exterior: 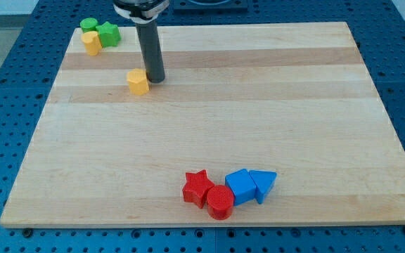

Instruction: Push the yellow hexagon into the yellow heart

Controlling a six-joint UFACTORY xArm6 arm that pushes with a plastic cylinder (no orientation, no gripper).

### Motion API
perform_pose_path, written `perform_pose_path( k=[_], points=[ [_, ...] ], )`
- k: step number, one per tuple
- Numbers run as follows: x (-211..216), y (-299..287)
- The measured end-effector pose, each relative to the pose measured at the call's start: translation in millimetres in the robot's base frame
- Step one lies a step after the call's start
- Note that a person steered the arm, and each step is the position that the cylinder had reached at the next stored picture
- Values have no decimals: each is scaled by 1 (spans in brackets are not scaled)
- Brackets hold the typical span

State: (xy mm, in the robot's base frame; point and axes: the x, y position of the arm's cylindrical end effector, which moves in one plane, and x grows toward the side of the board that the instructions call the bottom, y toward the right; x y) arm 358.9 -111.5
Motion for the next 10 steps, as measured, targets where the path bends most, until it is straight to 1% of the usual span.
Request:
perform_pose_path(
  k=[1, 2, 4, 6, 7, 8, 9, 10],
  points=[
    [46, -17],
    [41, -49],
    [-35, -55],
    [-50, -3],
    [-66, -21],
    [-66, -66],
    [-71, -89],
    [-75, -94]
  ],
)
